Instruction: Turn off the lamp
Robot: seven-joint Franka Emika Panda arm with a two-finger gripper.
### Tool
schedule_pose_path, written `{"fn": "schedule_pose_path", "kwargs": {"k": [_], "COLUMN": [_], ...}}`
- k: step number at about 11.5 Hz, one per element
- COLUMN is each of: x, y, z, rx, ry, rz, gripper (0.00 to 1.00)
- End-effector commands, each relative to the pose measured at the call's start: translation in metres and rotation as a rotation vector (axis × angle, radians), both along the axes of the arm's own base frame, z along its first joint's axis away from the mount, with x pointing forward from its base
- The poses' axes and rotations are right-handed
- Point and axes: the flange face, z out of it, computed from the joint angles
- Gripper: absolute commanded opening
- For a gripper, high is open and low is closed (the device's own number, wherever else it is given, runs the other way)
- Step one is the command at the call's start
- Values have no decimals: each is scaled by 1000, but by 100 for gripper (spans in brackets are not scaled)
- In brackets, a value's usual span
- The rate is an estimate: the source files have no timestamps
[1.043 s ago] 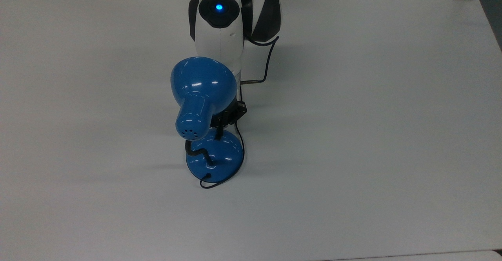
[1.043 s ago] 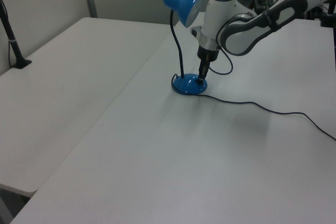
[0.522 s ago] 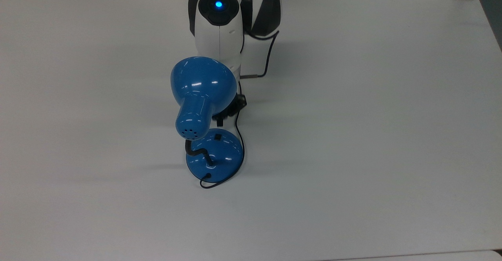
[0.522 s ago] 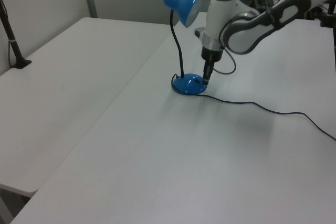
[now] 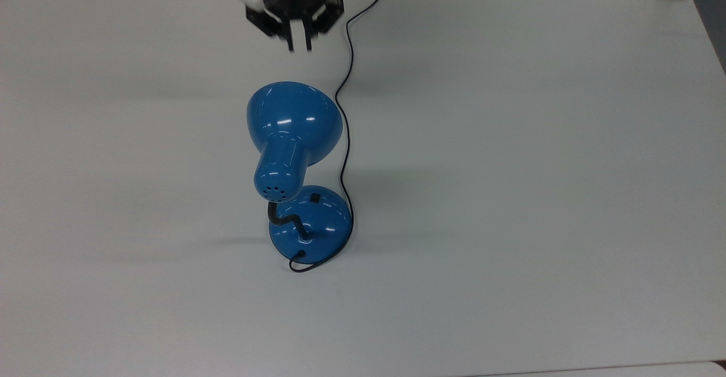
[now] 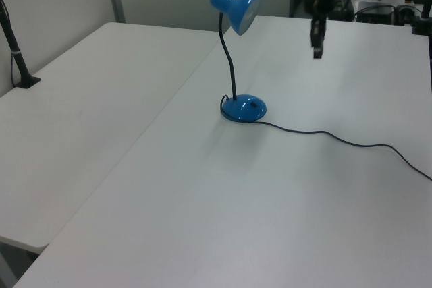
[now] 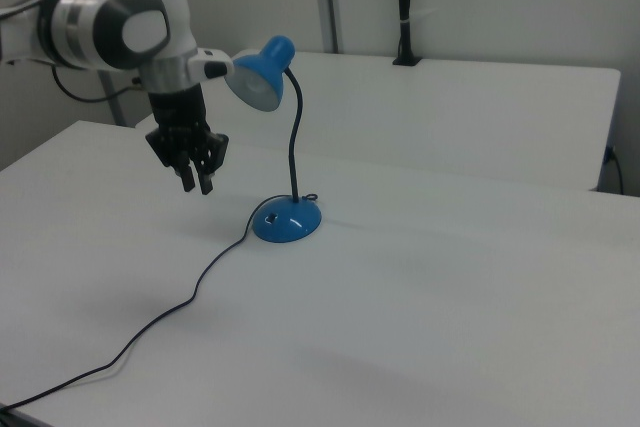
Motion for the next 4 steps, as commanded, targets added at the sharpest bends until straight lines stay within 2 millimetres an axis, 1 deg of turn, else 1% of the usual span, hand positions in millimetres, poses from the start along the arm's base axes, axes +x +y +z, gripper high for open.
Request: {"fn": "schedule_pose_path", "kwargs": {"k": [1, 2, 4], "x": [-17, -17, -14], "y": [-24, -28, -35], "z": [44, 49, 54], "rx": [-53, -57, -60], "ry": [5, -6, -8], "rz": [-167, -201, -216], "gripper": [100, 100, 100]}}
